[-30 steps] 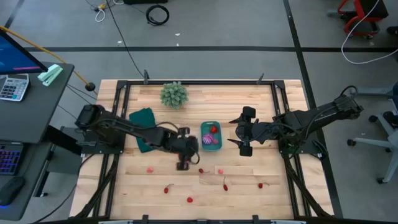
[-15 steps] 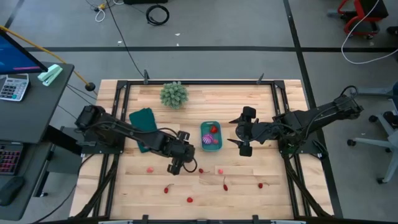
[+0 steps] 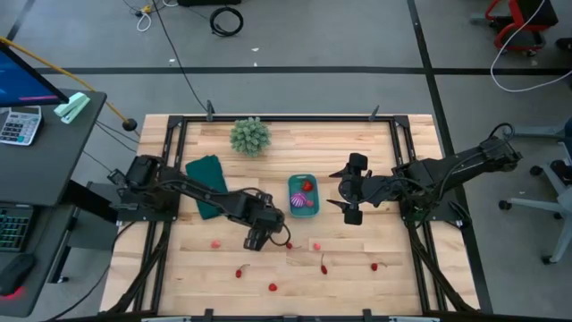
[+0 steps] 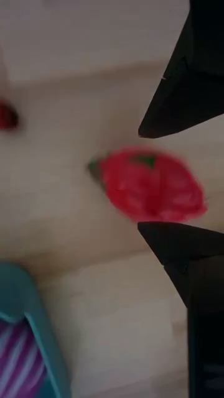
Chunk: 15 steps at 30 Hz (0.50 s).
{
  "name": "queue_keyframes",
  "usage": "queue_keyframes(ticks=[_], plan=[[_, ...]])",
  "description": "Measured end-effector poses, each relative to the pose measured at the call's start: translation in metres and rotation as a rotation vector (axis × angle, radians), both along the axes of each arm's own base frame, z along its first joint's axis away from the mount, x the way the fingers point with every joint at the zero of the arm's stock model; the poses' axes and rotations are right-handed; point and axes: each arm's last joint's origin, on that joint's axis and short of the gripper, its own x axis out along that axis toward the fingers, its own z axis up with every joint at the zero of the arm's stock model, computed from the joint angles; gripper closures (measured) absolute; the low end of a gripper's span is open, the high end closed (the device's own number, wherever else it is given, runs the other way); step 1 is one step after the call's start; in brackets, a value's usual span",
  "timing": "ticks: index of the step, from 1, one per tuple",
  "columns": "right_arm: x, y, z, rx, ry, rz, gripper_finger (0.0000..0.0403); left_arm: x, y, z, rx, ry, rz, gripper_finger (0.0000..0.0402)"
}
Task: Pick and placing Produce into tupperware
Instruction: Put the pink dragon fruit into the blue bin
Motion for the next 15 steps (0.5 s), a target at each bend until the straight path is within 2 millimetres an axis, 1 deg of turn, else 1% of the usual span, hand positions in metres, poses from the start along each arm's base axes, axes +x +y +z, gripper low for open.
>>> queue_keyframes(ticks=[5,11,15], plan=[[0.000,0.000,0.000,0.001,0.002,-0.001,0.0066,0.006,0.008,-0.015,0.000,0.035,0.051,0.0150],[0.000,0.000,0.000,0.001,0.000,-0.001,0.0066,0.010,0.009,-0.038,-0.018,0.107,0.049,0.0153],[0.000,0.000,0.000,0.000,0.000,0.000,0.0066,0.011,0.009,-0.037,-0.020,0.097,0.052,0.0159]])
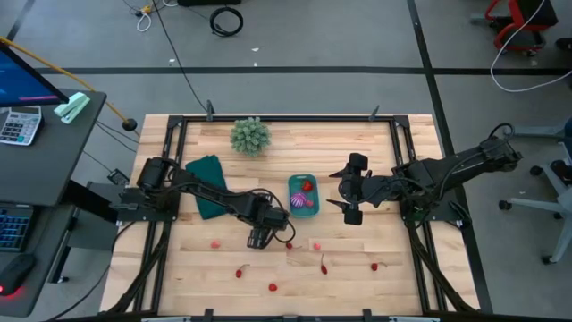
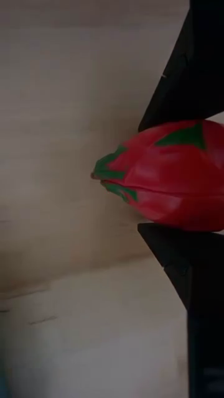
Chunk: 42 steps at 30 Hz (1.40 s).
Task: Pick and placing Produce into tupperware
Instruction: Put the pink dragon fruit into the blue bin
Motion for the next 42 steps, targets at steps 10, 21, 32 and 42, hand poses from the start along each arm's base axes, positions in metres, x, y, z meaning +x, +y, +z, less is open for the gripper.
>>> queue_keyframes(ticks=[10,21,32,42], plan=[[0.000,0.000,0.000,-0.001,0.000,0.000,0.0066,0.001,0.000,0.004,-0.008,-0.004,0.037,0.0161],[0.000,0.000,0.000,-0.001,0.000,0.000,0.0066,0.037,0.002,0.066,0.167,-0.211,-0.053,0.0169],[0.000,0.000,0.000,0.000,0.000,0.000,0.0066,0.077,0.043,0.098,0.127,-0.537,0.192,0.0160],[0.000,0.000,0.000,0.000,0.000,0.000,0.0066,0.098,0.060,0.053,0.039,-0.520,0.360,0.0158]])
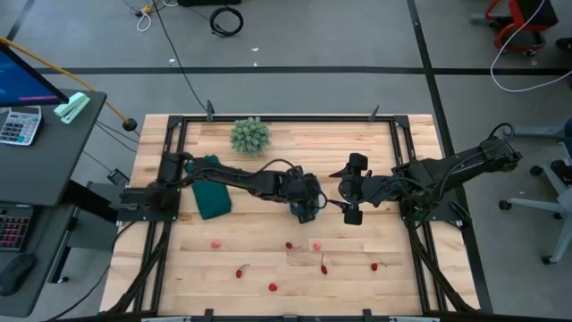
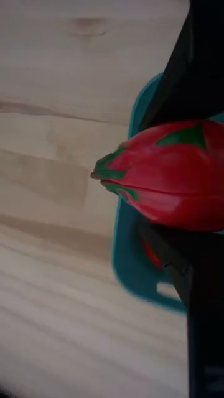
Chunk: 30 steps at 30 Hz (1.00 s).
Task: Pick and placing Produce into tupperware
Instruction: Put the pink dragon fruit into the blue bin
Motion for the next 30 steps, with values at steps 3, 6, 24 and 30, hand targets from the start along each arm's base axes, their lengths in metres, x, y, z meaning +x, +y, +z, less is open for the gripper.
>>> queue_keyframes(ticks=[3,6,24,30], plan=[[0.000,0.000,0.000,0.000,0.000,0.000,0.0066,0.004,0.000,-0.015,0.000,0.027,0.000,0.0148],[0.000,0.000,0.000,-0.001,0.004,-0.001,0.0066,0.005,-0.003,-0.030,-0.010,0.062,0.013,0.0146],[0.000,0.000,0.000,-0.001,0.000,0.000,0.0066,0.005,-0.028,-0.001,0.018,0.180,-0.060,0.0147],[0.000,0.000,0.000,-0.001,0.001,0.000,0.0066,0.000,-0.042,-0.003,0.025,0.224,-0.090,0.0150]])
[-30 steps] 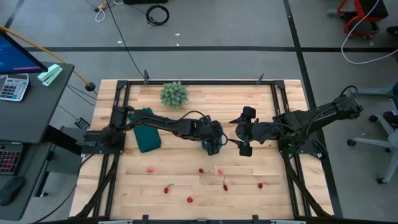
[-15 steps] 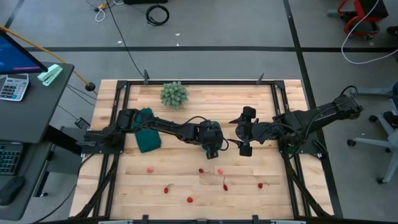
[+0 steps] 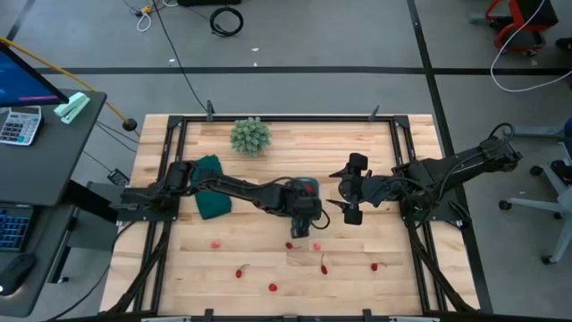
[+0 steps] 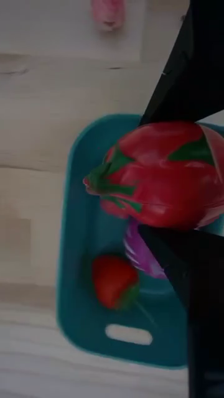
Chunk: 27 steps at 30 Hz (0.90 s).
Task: Pick and placing Produce into tupperware
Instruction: Put the pink dragon fruit into the blue bin, then put the pink peach into the blue bin
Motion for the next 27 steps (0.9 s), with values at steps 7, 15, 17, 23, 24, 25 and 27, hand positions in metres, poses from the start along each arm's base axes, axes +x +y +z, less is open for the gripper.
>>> queue_keyframes(ticks=[7,15,17,23,24,25,27], plan=[[0.000,0.000,0.000,0.000,0.000,0.000,0.0066,0.001,0.006,-0.001,0.011,0.003,-0.006,0.0135],[0.000,0.000,0.000,0.000,0.000,0.000,0.0066,-0.001,0.014,0.000,0.031,0.039,-0.013,0.0126],[0.000,0.000,0.000,0.000,0.001,0.000,0.0066,-0.002,0.014,0.006,0.025,0.059,0.000,0.0129],[0.000,0.000,-0.001,-0.002,0.007,0.000,0.0066,-0.016,-0.006,0.031,0.000,0.180,0.059,0.0139],[-0.001,0.000,-0.001,-0.002,0.008,0.000,0.0066,-0.021,-0.011,0.033,-0.003,0.212,0.071,0.0140],[-0.001,0.000,-0.001,-0.002,0.007,0.000,0.0066,-0.026,-0.016,0.035,-0.002,0.252,0.086,0.0141],[0.000,0.000,-0.001,-0.002,0.008,0.000,0.0066,-0.038,-0.028,0.039,0.010,0.332,0.117,0.0143]])
